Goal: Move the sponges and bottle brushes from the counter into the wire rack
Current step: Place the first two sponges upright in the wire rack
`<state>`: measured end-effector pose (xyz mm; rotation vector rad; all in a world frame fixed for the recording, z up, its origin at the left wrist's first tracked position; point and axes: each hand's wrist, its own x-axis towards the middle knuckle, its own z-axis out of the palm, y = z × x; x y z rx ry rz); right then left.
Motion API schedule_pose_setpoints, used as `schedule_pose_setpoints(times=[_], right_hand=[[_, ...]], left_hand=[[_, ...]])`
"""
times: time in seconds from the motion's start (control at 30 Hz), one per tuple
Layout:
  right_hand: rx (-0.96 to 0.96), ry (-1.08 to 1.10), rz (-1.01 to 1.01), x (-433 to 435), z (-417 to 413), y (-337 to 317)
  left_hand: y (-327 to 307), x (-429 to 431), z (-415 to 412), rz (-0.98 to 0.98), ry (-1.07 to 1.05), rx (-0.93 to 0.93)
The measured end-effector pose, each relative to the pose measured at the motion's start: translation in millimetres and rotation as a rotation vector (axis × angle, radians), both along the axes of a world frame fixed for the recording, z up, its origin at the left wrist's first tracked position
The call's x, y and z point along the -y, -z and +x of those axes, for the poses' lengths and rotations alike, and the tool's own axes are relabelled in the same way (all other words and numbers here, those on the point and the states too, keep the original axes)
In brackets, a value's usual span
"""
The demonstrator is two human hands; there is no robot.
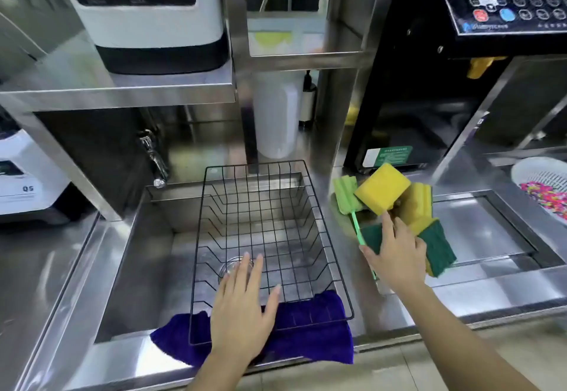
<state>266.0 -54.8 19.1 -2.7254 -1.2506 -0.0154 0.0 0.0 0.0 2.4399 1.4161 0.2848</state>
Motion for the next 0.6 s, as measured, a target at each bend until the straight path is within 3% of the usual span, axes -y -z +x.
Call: schedule_pose_setpoints(times=[0.13,0.33,0.47,0.6], right_hand=[[0.008,0.07,-0.092,5.5,3.3,10.3],[-0.129,0.156,-0.146,3.0,4.0,16.1],[-0.176,0.201,-0.02,-2.3,2.4,5.7],[-0.278,0.221,0.25,-16.1,-5.1,-18.5]], left_hand=[[3.4,10.9,-1.5,0.065,-0.023,-0.117],[-6.7,15.9,0.5,0.119,0.022,-0.316],[-9.2,18.7,-0.5,0.133,-0.012,-0.265],[2.9,16.7,-4.3,0.109,0.007,-0.194]])
